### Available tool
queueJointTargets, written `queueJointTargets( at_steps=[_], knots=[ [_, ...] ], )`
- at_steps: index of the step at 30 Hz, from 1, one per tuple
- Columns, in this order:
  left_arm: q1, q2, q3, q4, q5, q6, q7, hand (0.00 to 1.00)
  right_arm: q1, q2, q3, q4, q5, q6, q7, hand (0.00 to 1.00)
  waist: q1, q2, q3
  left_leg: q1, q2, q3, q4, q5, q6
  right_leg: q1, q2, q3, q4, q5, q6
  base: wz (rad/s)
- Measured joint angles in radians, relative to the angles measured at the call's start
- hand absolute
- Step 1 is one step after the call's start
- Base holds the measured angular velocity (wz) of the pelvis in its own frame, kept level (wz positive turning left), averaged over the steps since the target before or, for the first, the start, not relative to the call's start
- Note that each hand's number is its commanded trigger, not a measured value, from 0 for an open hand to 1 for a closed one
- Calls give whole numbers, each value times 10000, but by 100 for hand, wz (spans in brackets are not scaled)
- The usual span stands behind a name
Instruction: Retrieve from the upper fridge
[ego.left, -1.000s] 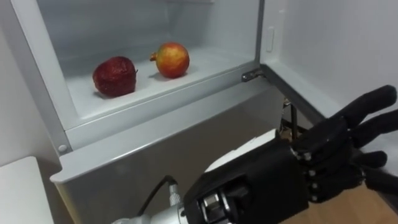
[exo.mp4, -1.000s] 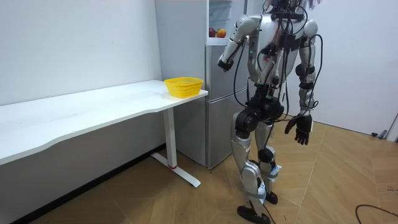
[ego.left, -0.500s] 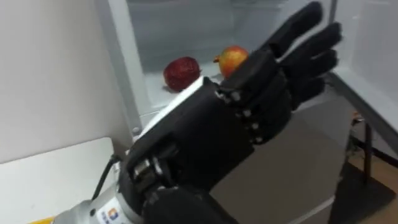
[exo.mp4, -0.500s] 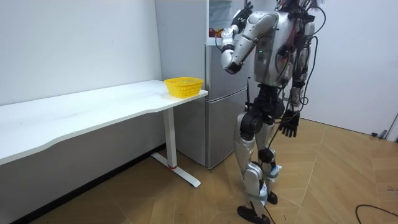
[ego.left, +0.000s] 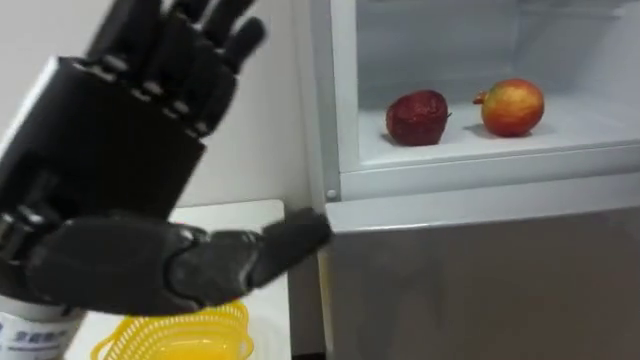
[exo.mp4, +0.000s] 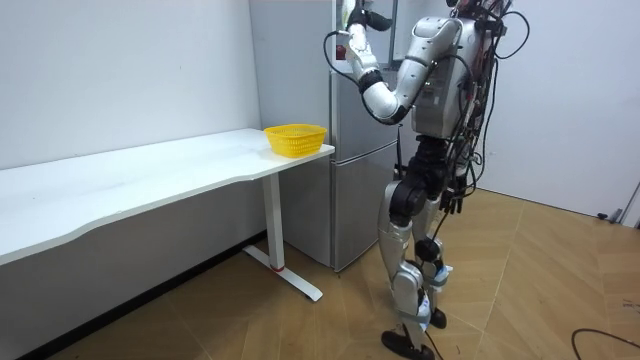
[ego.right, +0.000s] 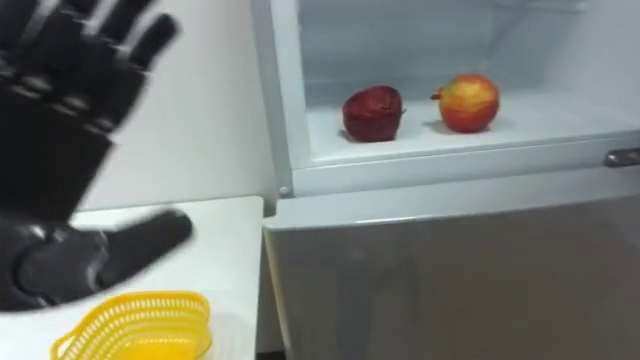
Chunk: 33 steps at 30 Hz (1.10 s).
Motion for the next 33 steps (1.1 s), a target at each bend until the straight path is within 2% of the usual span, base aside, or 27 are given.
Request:
queueJointTargets(
  at_steps=[1,2,5,6,7,8,10,12,14,16,17,19,20,23,24,25,26,27,28,31,33],
  knots=[
    [175,5,399,14,84,-2,230,0,59,-1,-4,-29,12,2,-1,0,24,-31,14,42,-25,-101,-5,0,-1,80,-12,-112,3,-18,8,21],
    [402,11,804,15,182,-7,505,0,148,4,-60,-26,26,12,-4,0,93,14,-33,121,-33,-134,6,0,-1,147,-16,-131,2,-53,4,18],
    [841,61,1487,155,479,-32,1207,0,342,3,-311,-26,-22,10,-73,0,332,42,-19,218,-89,-326,16,0,-1,286,-65,-319,2,-96,-5,13],
    [1106,131,1894,299,883,-33,1522,0,437,0,-473,-103,-59,8,-103,0,384,62,-4,233,-116,-392,18,0,0,275,-99,-392,3,-132,4,14],
    [1460,251,2351,506,1370,-36,1865,0,521,-7,-780,-195,-173,5,-113,0,594,121,-14,233,-136,-390,22,0,0,256,-114,-382,9,-158,3,9],
    [1678,308,2596,626,1522,-36,2027,0,542,-9,-902,-227,-265,5,-133,0,635,165,-10,225,-138,-391,22,0,0,247,-114,-381,6,-159,4,0],
    [2551,314,3357,1277,2162,-71,2850,0,689,-4,-1176,-358,-399,-1,-269,0,654,295,-12,221,-185,-526,21,-1,2,304,-160,-507,6,-198,39,21],
    [3017,287,3594,1810,2633,-69,3482,0,767,34,-1162,-345,-383,11,-280,0,668,337,-4,224,-210,-677,30,-2,3,368,-186,-641,27,-244,57,26],
    [3574,256,3829,2418,3263,-69,4171,0,850,30,-1162,-348,-335,61,-288,0,851,391,12,239,-239,-827,48,-2,3,415,-192,-694,27,-254,52,10],
    [4032,186,3832,2985,3756,-99,4681,0,900,9,-1154,-392,-322,174,-302,0,899,339,40,225,-270,-980,51,0,5,460,-251,-863,30,-292,55,18],
    [4370,71,3813,3395,3750,-91,4957,0,909,-12,-1061,-485,-319,232,-305,0,925,372,43,177,-285,-1010,56,-3,10,432,-277,-923,32,-339,62,15],
    [4697,-235,3794,4162,3575,-129,5292,0,918,-9,-1007,-555,-311,229,-293,0,894,391,46,169,-313,-1066,40,-4,14,418,-284,-928,29,-361,79,9],
    [4774,-287,3786,4548,3429,-160,5388,0,889,-12,-1013,-554,-319,241,-281,0,895,414,45,159,-321,-1108,6,-2,18,419,-284,-931,34,-365,78,8],
    [5269,-684,3356,7762,3442,-217,5812,0,854,-18,-1031,-620,-280,258,-208,0,893,426,-9,156,-332,-1162,-1,3,24,441,-292,-967,47,-368,77,1],
    [5289,-812,3286,8352,3428,-203,5816,0,856,-16,-1033,-674,-281,324,-170,0,877,422,-16,167,-331,-1162,1,3,24,435,-296,-967,39,-368,77,0],
    [5343,-1047,3096,9475,3224,-167,5828,0,905,-7,-1032,-759,-266,410,-104,0,871,371,-31,173,-337,-1160,10,3,24,434,-296,-967,33,-367,77,0],
    [5352,-1209,2927,10584,3061,-44,5747,0,967,24,-1035,-796,-291,449,-63,0,896,324,-60,176,-338,-1160,10,3,24,448,-293,-963,24,-368,77,0],
    [5354,-1290,2902,11048,3055,32,5690,0,993,48,-1036,-800,-324,451,-60,0,905,319,-70,178,-337,-1164,10,3,24,460,-292,-964,20,-368,77,0],
    [5394,-1388,2814,11858,3054,138,5581,0,1012,93,-1041,-802,-348,452,-46,0,903,213,-94,185,-336,-1189,9,3,24,515,-289,-962,15,-369,78,7],
    [5359,-1387,2384,13814,3066,177,5261,0,937,23,-1071,-808,-344,452,125,0,894,-13,-63,266,-332,-1184,8,1,24,656,-293,-939,-9,-372,81,4],
    [5320,-1372,1889,14784,3162,206,4935,0,890,-38,-1051,-785,-353,472,151,0,873,-30,-21,311,-320,-1228,2,-28,59,762,-298,-967,-71,-369,84,6]
  ],
)
